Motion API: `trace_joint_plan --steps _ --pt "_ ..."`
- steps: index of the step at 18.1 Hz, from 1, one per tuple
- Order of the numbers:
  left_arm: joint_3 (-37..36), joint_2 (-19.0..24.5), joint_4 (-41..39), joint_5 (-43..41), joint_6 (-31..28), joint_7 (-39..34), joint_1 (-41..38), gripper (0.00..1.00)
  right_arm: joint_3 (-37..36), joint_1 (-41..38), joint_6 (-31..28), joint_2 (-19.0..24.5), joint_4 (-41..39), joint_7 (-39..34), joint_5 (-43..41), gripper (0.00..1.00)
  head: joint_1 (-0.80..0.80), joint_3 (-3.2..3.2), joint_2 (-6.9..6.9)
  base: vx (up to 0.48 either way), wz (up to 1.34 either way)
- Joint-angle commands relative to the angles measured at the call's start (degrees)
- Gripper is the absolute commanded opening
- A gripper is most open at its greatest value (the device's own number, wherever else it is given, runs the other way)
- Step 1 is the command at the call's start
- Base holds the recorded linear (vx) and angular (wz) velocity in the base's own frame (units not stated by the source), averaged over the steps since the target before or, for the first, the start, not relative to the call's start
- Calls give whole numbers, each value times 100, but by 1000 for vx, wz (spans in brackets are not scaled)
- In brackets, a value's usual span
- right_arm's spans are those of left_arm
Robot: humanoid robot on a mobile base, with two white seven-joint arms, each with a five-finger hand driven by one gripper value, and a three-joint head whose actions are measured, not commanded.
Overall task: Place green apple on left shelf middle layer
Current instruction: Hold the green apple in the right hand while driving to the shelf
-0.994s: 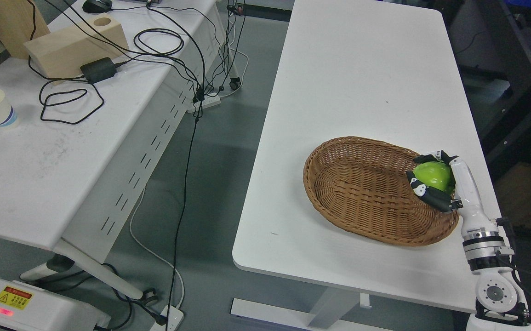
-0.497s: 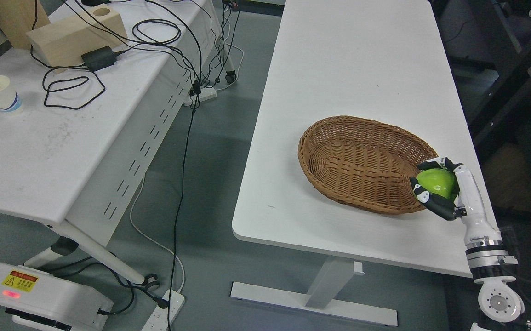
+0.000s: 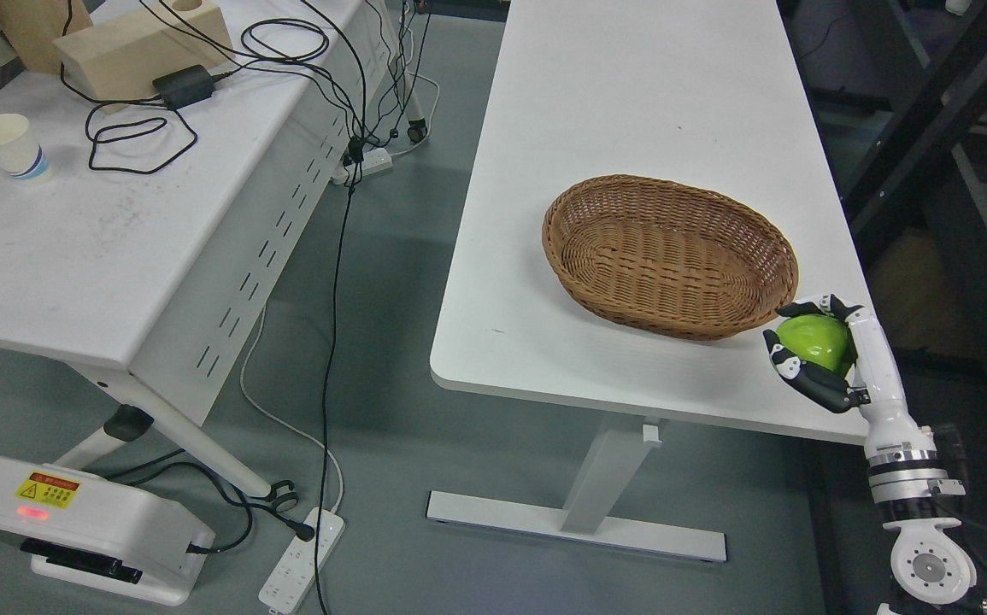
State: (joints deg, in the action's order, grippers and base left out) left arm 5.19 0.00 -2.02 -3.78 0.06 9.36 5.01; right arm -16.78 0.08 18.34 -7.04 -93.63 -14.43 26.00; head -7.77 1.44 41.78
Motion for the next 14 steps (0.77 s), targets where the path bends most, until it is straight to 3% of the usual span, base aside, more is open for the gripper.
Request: trace_joint_plan --steps 1,14 --pt "0 100 0 0 2 -4 0 100 -27 44 29 54 -33 2 -7 5 0 0 0 -147 -141" --pt "0 100 0 0 2 -4 0 100 8 44 47 80 -24 2 -7 5 0 0 0 -177 -99"
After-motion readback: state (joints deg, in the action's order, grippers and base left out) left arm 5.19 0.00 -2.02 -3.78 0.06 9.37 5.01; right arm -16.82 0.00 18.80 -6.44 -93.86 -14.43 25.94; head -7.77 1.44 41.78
